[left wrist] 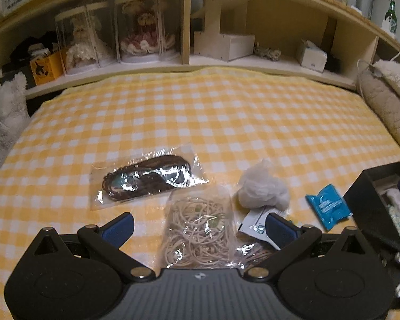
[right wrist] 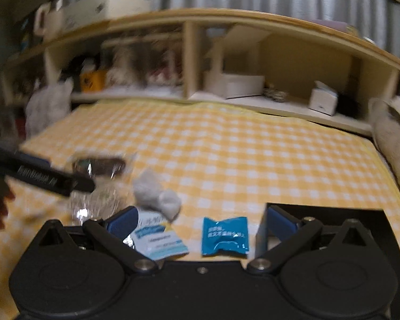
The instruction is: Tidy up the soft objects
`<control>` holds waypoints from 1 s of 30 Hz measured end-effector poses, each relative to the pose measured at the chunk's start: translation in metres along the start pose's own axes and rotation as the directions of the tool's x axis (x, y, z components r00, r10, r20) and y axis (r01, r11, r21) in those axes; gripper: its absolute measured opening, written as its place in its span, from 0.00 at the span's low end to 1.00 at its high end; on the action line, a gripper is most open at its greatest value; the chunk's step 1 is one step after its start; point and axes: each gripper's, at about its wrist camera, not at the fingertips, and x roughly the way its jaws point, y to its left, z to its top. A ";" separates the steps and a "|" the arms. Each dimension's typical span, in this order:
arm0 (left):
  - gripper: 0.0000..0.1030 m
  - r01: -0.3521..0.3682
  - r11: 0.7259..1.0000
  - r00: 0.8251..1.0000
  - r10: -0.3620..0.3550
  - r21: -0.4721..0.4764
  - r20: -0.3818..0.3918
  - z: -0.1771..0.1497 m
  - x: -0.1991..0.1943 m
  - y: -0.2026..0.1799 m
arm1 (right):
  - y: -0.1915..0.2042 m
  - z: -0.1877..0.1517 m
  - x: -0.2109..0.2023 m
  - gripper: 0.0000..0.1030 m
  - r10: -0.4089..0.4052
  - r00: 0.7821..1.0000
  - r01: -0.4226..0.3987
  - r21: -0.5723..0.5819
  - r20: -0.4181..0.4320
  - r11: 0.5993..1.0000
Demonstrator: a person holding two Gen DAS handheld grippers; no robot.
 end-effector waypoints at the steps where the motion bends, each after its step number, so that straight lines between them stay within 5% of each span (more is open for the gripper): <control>1: 1.00 -0.002 1.000 1.000 0.002 0.004 -0.009 -0.001 0.004 0.000 | 0.006 -0.002 0.003 1.00 -0.004 1.000 0.004 -0.048 0.007 0.999; 9: 1.00 0.010 1.000 0.998 -0.011 -0.029 -0.058 -0.004 0.034 0.003 | 0.053 -0.028 0.038 0.72 0.073 0.994 -0.099 -0.381 -0.082 0.919; 11: 1.00 0.011 0.999 0.998 -0.013 -0.031 -0.059 -0.004 0.040 0.002 | 0.065 -0.036 0.047 0.50 0.051 0.993 -0.093 -0.472 -0.103 0.877; 16: 1.00 0.000 0.999 0.999 -0.002 -0.042 -0.053 -0.004 0.052 0.000 | 0.077 -0.049 0.056 0.11 0.014 0.996 -0.062 -0.590 -0.086 0.805; 22: 1.00 -0.020 0.999 0.998 0.018 -0.032 -0.059 -0.004 0.059 -0.002 | 0.086 -0.057 0.043 0.05 0.000 0.997 -0.059 -0.701 -0.084 0.711; 30: 0.92 -0.015 0.998 0.995 0.008 -0.067 -0.102 -0.013 0.060 0.007 | 0.084 -0.057 0.004 0.05 0.063 0.970 -0.204 -0.640 -0.236 0.741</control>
